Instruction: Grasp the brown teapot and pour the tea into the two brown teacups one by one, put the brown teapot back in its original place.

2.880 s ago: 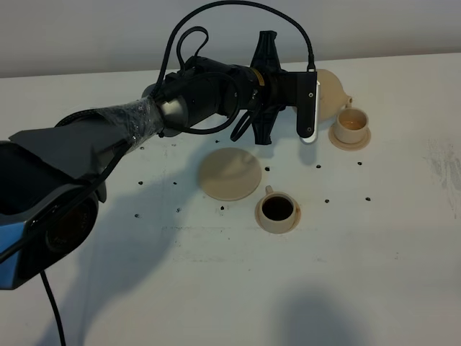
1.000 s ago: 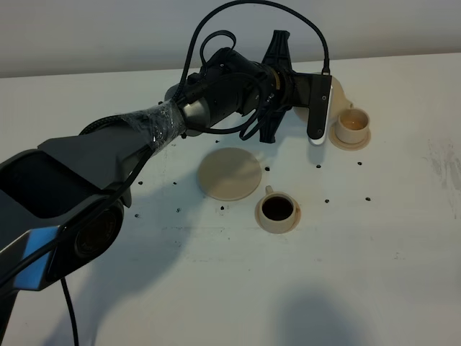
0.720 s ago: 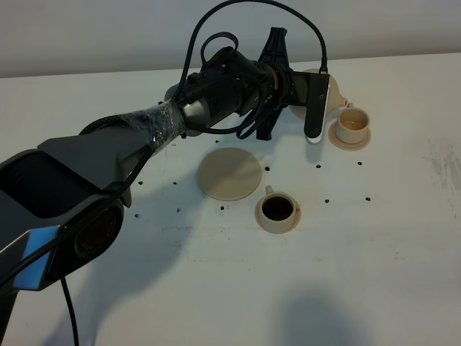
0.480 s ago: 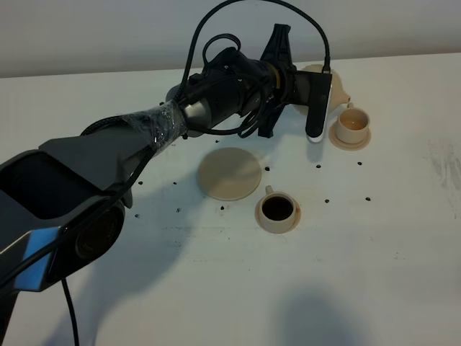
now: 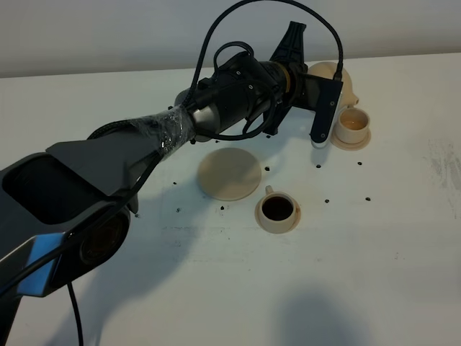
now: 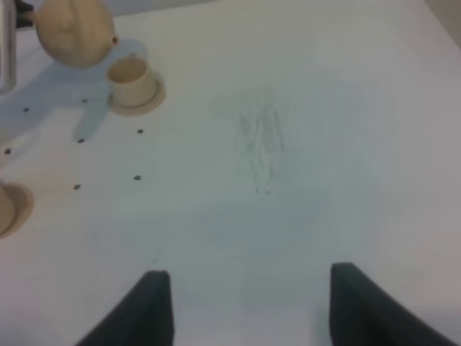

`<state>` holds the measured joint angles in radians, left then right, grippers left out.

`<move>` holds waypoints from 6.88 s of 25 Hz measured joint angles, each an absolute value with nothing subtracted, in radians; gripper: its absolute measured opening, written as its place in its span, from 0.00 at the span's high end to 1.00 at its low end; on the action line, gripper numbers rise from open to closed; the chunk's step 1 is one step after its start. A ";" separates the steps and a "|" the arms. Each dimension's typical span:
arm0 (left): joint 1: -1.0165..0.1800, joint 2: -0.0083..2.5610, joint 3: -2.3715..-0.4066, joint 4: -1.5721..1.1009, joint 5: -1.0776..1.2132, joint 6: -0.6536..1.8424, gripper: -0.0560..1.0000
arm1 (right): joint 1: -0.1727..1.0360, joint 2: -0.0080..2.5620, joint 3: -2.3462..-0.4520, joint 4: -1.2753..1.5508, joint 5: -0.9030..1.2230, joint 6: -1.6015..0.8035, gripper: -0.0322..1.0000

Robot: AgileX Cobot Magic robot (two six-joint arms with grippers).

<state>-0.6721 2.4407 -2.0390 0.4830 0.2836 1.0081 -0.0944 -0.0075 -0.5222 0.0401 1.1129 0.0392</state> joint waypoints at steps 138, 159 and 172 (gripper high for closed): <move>-0.700 2.473 -2.012 1.223 0.085 0.903 0.86 | -0.094 -0.008 -0.522 0.040 1.113 0.039 0.51; -0.701 2.473 -2.012 1.262 0.059 0.903 0.86 | -0.094 -0.008 -0.522 0.040 1.113 0.039 0.51; -0.701 2.473 -2.012 1.266 0.056 1.000 0.86 | -0.094 -0.008 -0.522 0.040 1.113 0.039 0.51</move>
